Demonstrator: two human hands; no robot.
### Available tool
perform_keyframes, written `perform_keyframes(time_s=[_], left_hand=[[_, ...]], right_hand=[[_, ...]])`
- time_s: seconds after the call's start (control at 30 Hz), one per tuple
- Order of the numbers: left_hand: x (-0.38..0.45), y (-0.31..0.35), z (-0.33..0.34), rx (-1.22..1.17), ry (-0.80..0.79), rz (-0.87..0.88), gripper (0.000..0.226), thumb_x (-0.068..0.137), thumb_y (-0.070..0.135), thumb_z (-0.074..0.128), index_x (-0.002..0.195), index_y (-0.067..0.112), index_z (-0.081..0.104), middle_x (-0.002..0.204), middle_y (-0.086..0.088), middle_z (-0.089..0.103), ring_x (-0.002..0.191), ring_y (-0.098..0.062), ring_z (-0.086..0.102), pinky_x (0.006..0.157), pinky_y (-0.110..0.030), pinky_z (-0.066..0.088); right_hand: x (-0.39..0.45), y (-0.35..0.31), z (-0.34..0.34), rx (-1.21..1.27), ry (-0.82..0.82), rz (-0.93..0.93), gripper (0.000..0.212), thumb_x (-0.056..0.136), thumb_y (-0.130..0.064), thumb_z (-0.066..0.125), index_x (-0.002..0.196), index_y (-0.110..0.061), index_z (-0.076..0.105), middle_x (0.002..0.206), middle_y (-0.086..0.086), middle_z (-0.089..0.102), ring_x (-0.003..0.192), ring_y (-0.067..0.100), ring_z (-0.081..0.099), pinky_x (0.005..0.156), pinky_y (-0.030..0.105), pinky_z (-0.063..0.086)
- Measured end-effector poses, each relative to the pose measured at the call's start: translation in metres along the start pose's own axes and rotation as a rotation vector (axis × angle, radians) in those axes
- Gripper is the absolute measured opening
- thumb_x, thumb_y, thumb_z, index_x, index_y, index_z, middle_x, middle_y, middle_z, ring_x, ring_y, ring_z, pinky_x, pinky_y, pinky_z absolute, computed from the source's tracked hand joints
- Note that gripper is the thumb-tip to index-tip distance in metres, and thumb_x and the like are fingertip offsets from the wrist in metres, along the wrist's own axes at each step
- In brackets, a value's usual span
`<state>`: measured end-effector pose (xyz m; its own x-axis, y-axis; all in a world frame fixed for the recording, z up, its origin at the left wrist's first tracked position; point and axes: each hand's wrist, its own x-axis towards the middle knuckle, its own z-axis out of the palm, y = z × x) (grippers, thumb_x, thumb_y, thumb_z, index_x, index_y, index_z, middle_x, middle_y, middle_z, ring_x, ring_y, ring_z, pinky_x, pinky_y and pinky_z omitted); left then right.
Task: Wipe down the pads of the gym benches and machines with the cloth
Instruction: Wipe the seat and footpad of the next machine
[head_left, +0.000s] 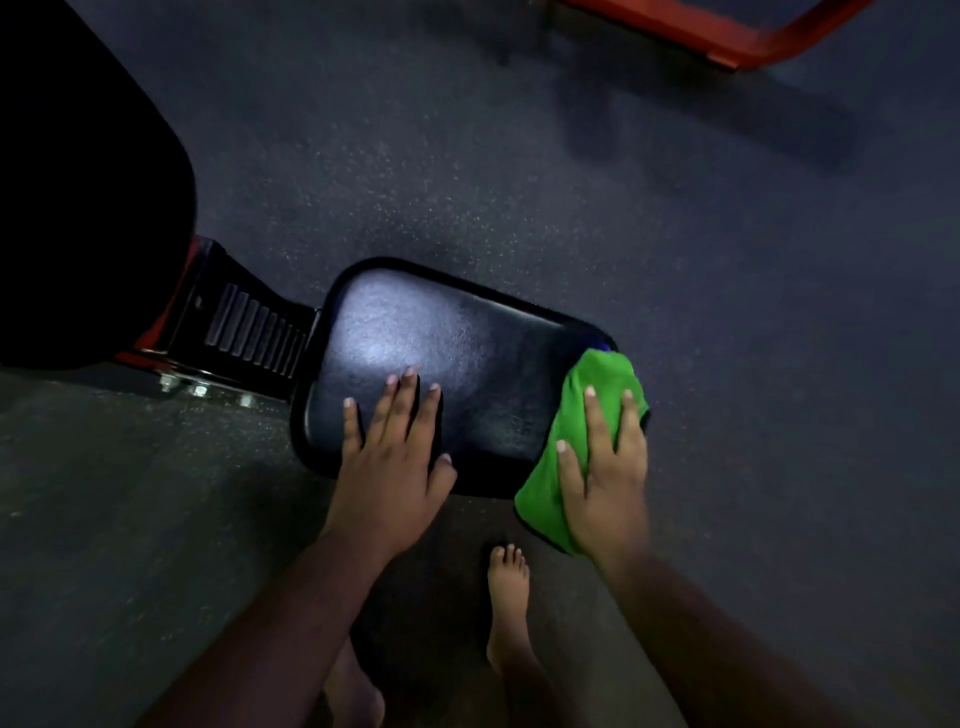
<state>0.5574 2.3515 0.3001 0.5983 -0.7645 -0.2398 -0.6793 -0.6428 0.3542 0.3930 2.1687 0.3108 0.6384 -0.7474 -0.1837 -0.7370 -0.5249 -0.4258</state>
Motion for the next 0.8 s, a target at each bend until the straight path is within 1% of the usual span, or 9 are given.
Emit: perform_keyframes(time_s=[0.1,0.17,0.27,0.33,0.4,0.5,0.57,0.7,0.8], left_hand=[[0.0,-0.005,-0.001,0.001,0.012,0.014,0.076,0.091,0.046,0.033,0.16,0.014,0.023,0.169,-0.013,0.014,0.157,-0.027,0.008,0.121,-0.066,0.009],[0.003,-0.011,0.0,0.006,0.038,0.007,0.076,0.091,0.046,0.033,0.16,0.015,0.021,0.169,-0.011,0.012,0.157,-0.026,0.006,0.121,-0.066,0.008],[0.006,-0.017,0.002,-0.002,0.042,-0.018,0.076,0.091,0.046,0.032,0.16,0.015,0.02,0.17,-0.009,0.009,0.157,-0.023,0.002,0.122,-0.065,0.006],[0.005,-0.015,0.002,0.007,0.031,-0.021,0.076,0.091,0.046,0.032,0.16,0.016,0.019,0.17,-0.009,0.008,0.157,-0.023,0.001,0.122,-0.065,0.005],[0.003,-0.013,0.0,0.02,0.008,-0.043,0.077,0.091,0.048,0.031,0.161,0.016,0.018,0.17,-0.009,0.008,0.157,-0.023,0.001,0.121,-0.066,0.006],[-0.002,-0.018,-0.006,0.036,-0.016,-0.084,0.079,0.092,0.052,0.03,0.161,0.017,0.018,0.17,-0.009,0.008,0.157,-0.024,0.002,0.12,-0.067,0.006],[-0.004,-0.026,-0.008,0.053,-0.021,-0.088,0.08,0.094,0.059,0.028,0.162,0.018,0.014,0.17,-0.008,0.004,0.157,-0.024,-0.002,0.12,-0.067,0.001],[-0.01,-0.046,-0.01,0.031,0.021,-0.139,0.088,0.093,0.072,0.026,0.162,0.019,0.013,0.17,-0.007,0.0,0.157,-0.022,-0.005,0.12,-0.065,-0.003],[-0.013,-0.055,-0.009,-0.012,0.037,-0.203,0.092,0.091,0.077,0.02,0.162,0.022,0.005,0.17,-0.003,-0.009,0.156,-0.019,-0.012,0.12,-0.062,-0.006]], right_hand=[[0.025,0.004,-0.003,-0.06,-0.005,-0.071,0.064,0.099,-0.055,0.039,0.159,-0.038,0.025,0.169,0.012,0.009,0.155,0.034,0.011,0.125,0.052,0.015],[0.075,-0.009,-0.008,-0.135,-0.019,-0.077,0.061,0.1,-0.054,0.039,0.158,-0.041,0.026,0.168,0.01,0.016,0.152,0.039,0.017,0.121,0.057,0.024],[0.13,-0.032,-0.011,-0.23,-0.086,-0.007,0.056,0.1,-0.052,0.039,0.155,-0.044,0.029,0.164,0.0,0.027,0.146,0.037,0.028,0.108,0.062,0.036],[0.113,-0.039,-0.008,-0.315,-0.066,-0.019,0.056,0.101,-0.051,0.037,0.156,-0.044,0.027,0.164,-0.001,0.027,0.147,0.036,0.026,0.108,0.065,0.033],[0.058,-0.037,-0.004,-0.412,-0.05,-0.094,0.058,0.102,-0.052,0.033,0.158,-0.043,0.024,0.167,-0.001,0.023,0.147,0.035,0.025,0.109,0.065,0.031],[0.002,-0.035,-0.003,-0.476,-0.183,-0.192,0.062,0.099,-0.056,0.032,0.159,-0.043,0.021,0.169,0.0,0.019,0.148,0.033,0.025,0.109,0.066,0.03],[0.024,-0.043,-0.004,-0.482,-0.205,-0.201,0.063,0.099,-0.057,0.03,0.16,-0.044,0.017,0.17,-0.001,0.016,0.151,0.032,0.02,0.111,0.068,0.025],[0.093,-0.095,0.019,-0.432,-0.226,-0.199,0.064,0.102,-0.058,0.029,0.159,-0.046,0.002,0.171,-0.004,-0.003,0.156,0.029,0.001,0.115,0.072,0.007],[0.123,-0.148,0.046,-0.452,-0.221,-0.293,0.067,0.101,-0.056,0.029,0.16,-0.042,0.001,0.171,0.0,-0.001,0.155,0.033,0.005,0.115,0.072,0.006]])
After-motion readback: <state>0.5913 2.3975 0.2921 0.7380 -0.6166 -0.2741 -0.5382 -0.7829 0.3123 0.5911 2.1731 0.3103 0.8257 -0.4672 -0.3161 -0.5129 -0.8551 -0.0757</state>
